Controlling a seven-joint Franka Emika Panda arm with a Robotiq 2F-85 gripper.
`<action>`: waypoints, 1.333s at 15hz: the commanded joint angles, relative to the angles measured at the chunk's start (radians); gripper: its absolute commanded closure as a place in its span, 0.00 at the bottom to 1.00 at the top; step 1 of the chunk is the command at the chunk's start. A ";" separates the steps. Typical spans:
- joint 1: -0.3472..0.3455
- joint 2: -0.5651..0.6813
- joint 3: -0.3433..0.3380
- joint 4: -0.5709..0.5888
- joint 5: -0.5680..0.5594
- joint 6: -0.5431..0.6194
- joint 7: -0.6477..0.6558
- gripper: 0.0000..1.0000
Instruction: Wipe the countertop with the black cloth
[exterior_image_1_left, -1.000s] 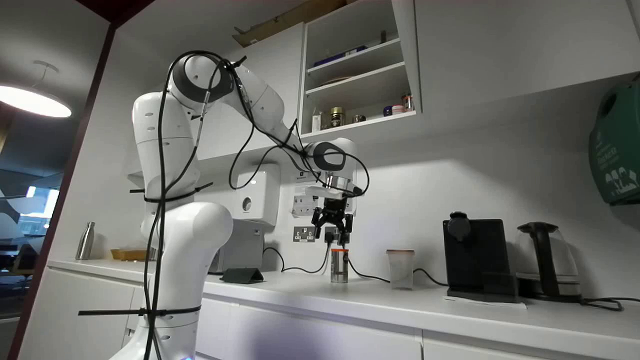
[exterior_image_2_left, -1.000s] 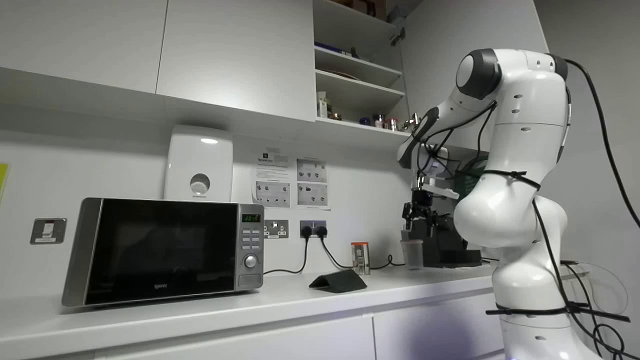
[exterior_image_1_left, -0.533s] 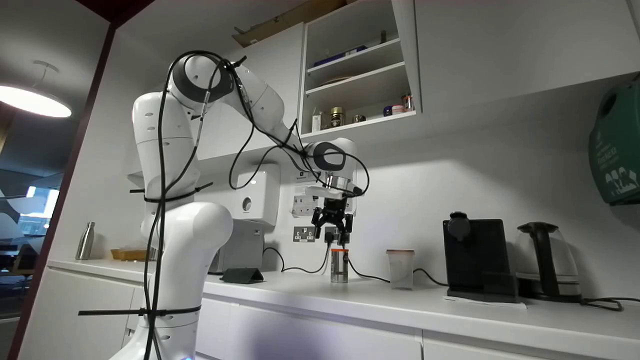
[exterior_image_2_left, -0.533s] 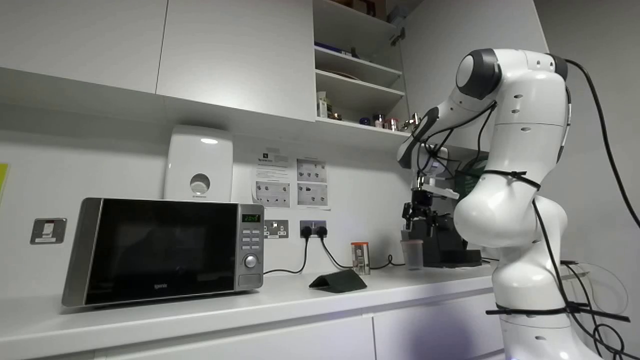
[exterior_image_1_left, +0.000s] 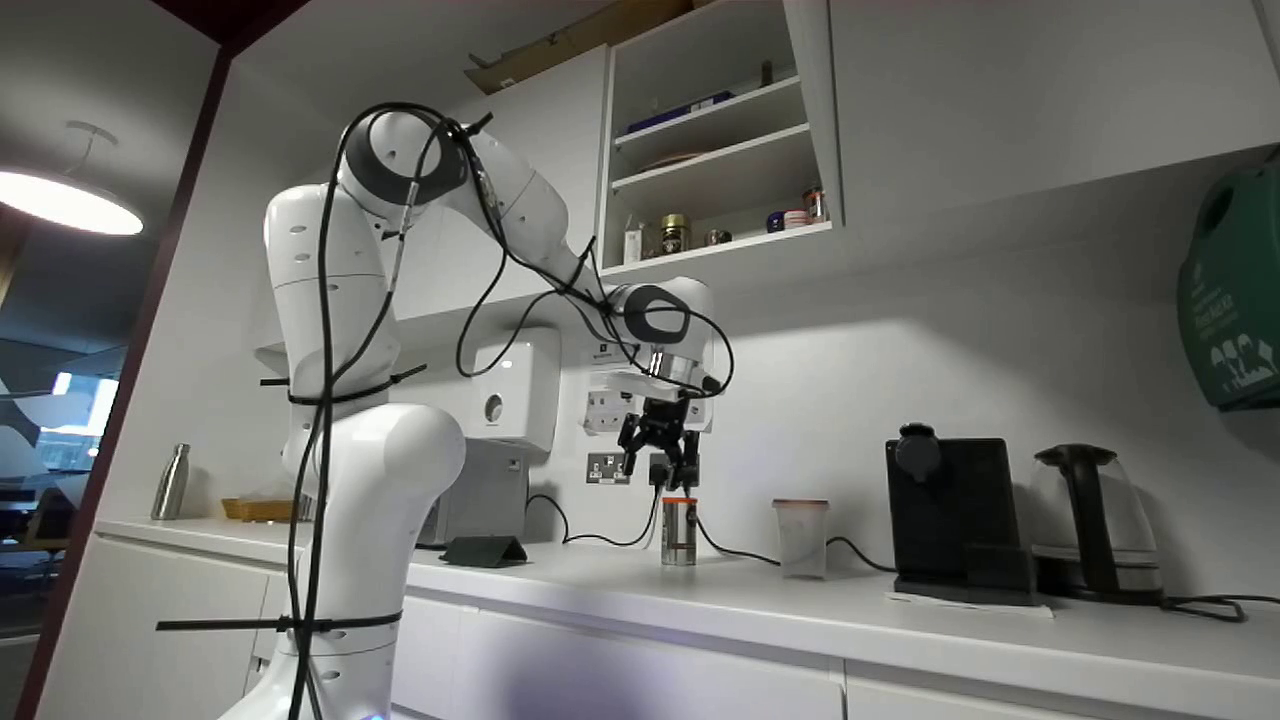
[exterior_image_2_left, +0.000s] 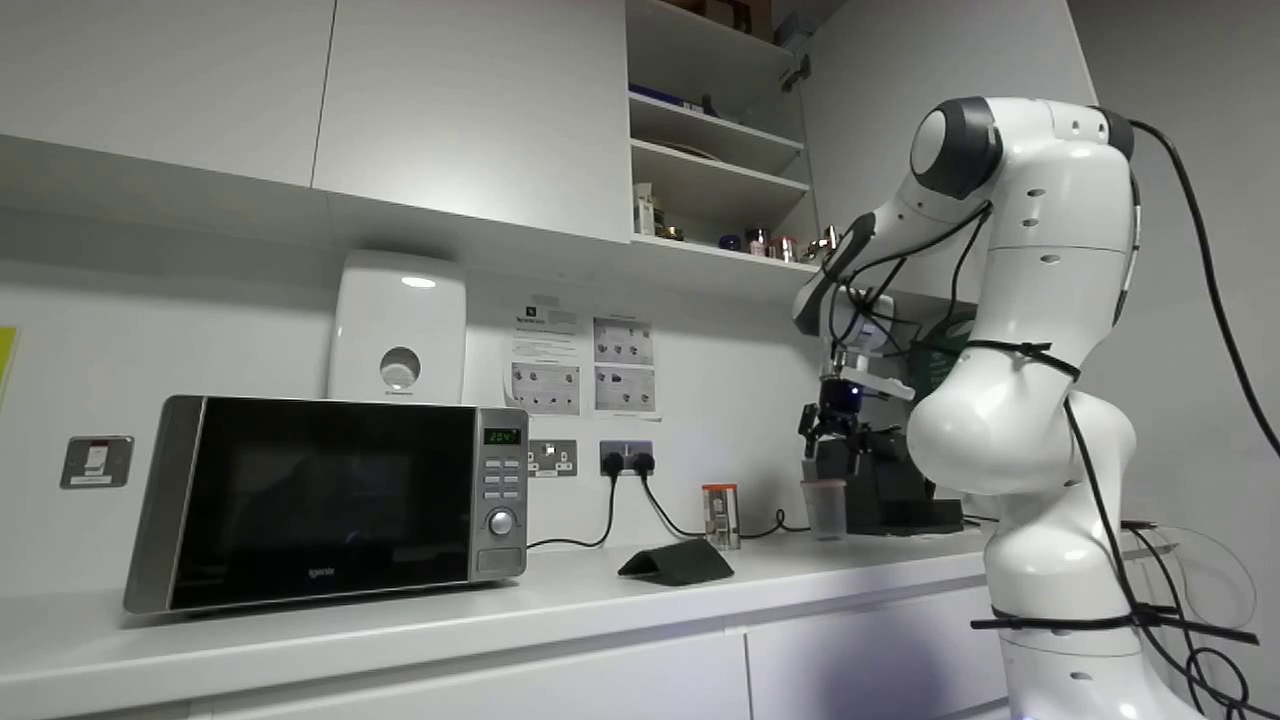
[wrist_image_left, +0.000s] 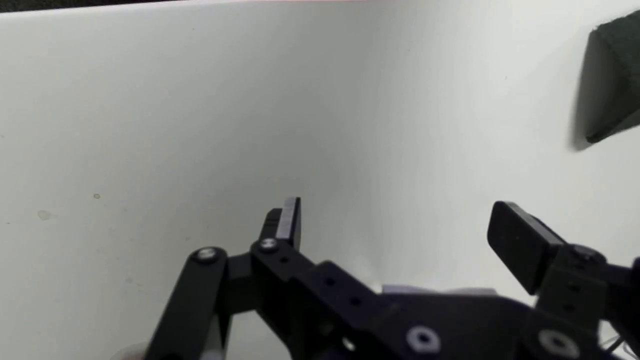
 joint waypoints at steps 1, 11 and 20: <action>-0.019 0.003 0.034 -0.004 0.046 -0.031 0.003 0.00; 0.037 -0.003 0.117 -0.096 0.174 -0.113 -0.031 0.00; 0.075 0.016 0.156 -0.107 0.243 -0.119 -0.089 0.00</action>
